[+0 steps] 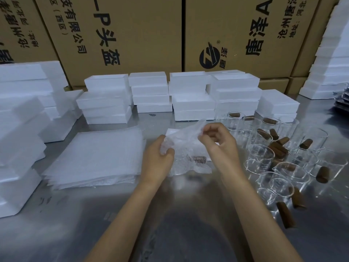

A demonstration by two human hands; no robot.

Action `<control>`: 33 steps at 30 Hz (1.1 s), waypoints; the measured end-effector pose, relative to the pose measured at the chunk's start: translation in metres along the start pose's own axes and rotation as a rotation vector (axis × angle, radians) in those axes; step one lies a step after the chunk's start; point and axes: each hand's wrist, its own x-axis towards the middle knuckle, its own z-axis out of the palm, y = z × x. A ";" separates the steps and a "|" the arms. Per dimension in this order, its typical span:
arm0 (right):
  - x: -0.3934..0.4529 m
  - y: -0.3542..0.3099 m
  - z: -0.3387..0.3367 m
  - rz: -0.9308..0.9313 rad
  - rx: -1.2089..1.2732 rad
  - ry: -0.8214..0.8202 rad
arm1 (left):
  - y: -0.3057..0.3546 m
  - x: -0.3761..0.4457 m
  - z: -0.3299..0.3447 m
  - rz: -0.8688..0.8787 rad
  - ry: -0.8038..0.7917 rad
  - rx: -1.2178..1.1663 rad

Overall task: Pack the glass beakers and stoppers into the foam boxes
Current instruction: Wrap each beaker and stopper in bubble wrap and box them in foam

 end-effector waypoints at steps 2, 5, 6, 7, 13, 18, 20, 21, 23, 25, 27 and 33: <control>-0.003 0.001 0.003 -0.068 -0.075 -0.072 | -0.002 -0.002 0.003 0.105 0.030 0.161; -0.008 0.009 0.008 -0.182 -0.341 -0.170 | -0.001 -0.003 0.005 0.153 0.077 0.211; -0.010 0.012 0.010 -0.228 -0.431 -0.198 | 0.001 -0.004 0.004 0.165 0.094 0.170; -0.011 0.014 0.012 -0.263 -0.503 -0.232 | 0.003 -0.003 0.003 0.177 0.109 0.133; -0.018 0.015 0.015 -0.394 -0.734 -0.373 | 0.011 -0.006 -0.004 0.255 0.059 0.073; -0.017 0.018 0.015 -0.379 -0.645 -0.388 | 0.004 -0.006 -0.009 0.271 -0.051 0.279; -0.017 0.014 0.015 -0.373 -0.551 -0.226 | 0.001 -0.004 -0.012 0.321 -0.105 0.406; -0.015 0.013 0.015 -0.370 -0.500 -0.122 | 0.000 -0.003 -0.013 0.340 -0.128 0.442; -0.013 0.011 0.013 -0.367 -0.436 -0.026 | 0.000 -0.001 -0.014 0.382 -0.154 0.493; -0.013 0.013 0.014 -0.319 -0.482 -0.132 | 0.001 -0.001 -0.014 0.421 -0.185 0.526; -0.017 0.022 0.016 -0.261 -0.643 -0.304 | 0.000 -0.002 -0.014 0.433 -0.209 0.534; -0.020 0.037 0.015 -0.296 -0.873 -0.487 | 0.000 -0.004 -0.015 0.349 0.009 0.331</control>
